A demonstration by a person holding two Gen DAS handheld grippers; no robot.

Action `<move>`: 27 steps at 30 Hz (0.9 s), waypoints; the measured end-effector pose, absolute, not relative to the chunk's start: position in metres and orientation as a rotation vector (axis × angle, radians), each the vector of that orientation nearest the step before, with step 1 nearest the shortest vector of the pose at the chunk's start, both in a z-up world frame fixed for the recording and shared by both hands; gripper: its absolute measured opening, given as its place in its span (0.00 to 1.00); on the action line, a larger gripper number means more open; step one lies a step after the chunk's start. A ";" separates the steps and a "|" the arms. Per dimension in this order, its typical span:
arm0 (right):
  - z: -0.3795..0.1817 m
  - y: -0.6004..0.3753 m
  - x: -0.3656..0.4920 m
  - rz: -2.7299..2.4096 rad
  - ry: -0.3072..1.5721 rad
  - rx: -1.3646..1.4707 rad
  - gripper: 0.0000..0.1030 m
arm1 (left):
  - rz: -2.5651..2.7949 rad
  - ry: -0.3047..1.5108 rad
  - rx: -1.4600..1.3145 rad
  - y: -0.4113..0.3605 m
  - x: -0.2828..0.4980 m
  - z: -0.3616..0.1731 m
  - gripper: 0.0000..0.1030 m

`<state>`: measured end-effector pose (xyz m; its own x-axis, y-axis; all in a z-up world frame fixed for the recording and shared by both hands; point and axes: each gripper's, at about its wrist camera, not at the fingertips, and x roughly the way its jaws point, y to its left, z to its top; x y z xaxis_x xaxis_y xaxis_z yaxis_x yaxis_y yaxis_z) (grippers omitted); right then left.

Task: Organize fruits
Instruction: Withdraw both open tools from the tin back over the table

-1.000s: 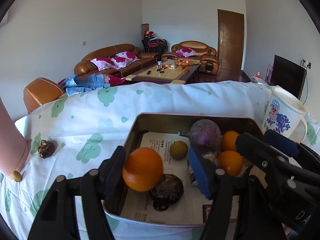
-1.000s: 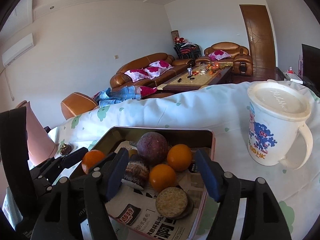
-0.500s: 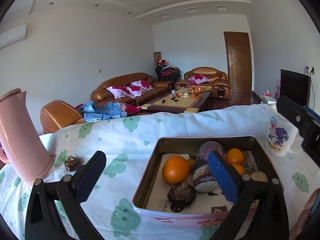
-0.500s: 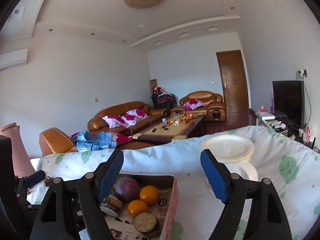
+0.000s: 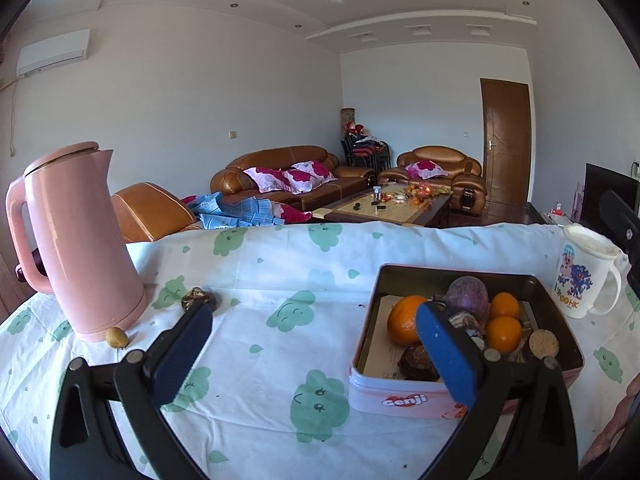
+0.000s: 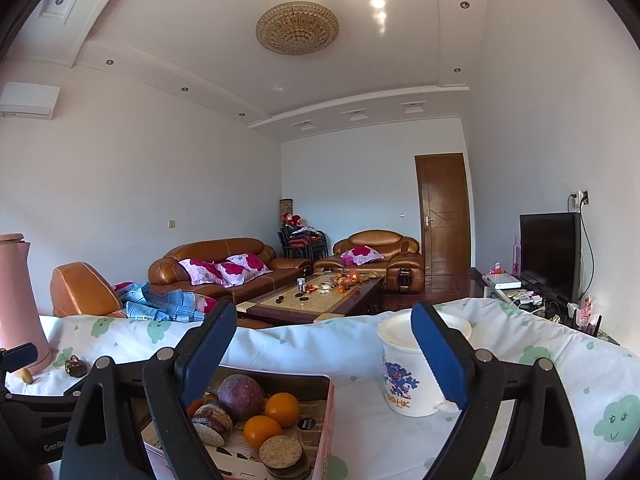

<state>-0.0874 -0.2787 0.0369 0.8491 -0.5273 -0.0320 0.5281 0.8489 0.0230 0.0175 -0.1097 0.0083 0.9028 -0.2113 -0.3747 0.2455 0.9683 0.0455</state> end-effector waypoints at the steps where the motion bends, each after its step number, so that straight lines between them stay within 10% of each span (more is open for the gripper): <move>1: 0.037 -0.279 -0.088 -0.563 0.022 0.032 0.87 | -0.233 0.379 0.089 -0.107 0.017 0.008 1.00; 27: 0.027 -0.244 -0.081 -0.537 0.099 0.238 0.89 | -0.120 0.371 0.173 -0.030 0.035 0.006 1.00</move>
